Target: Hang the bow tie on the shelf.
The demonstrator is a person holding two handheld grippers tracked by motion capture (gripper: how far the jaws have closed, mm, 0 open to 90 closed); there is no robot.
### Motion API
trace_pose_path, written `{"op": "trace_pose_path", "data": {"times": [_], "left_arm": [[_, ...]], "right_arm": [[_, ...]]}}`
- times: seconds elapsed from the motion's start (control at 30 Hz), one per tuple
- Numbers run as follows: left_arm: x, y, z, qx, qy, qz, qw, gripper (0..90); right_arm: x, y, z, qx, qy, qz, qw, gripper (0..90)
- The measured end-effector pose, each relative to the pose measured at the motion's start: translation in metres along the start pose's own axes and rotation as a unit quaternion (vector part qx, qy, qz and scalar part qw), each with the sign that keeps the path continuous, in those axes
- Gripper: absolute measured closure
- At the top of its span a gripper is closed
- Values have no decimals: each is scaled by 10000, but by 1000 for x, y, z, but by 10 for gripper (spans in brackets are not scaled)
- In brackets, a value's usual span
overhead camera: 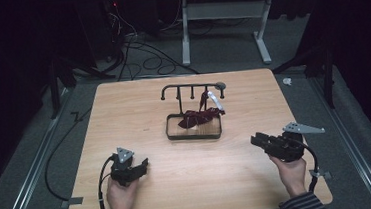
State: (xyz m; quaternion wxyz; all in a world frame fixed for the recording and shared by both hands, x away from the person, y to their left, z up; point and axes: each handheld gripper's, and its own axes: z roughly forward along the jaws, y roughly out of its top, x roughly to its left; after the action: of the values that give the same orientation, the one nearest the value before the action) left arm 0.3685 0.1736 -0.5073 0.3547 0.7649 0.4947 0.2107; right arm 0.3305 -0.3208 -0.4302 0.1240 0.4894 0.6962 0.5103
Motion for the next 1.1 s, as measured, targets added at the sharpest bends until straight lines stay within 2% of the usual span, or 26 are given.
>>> {"op": "trace_pose_path", "data": {"times": [0.37,1.1], "left_arm": [[0,0,0,2,2,4,10000,358],[0,0,0,1,9,6,10000,357]], "right_arm": [[-2,-6,8,96,18,33,9999,656],[-8,-16,24,280,-89,106,9995,656]]}}
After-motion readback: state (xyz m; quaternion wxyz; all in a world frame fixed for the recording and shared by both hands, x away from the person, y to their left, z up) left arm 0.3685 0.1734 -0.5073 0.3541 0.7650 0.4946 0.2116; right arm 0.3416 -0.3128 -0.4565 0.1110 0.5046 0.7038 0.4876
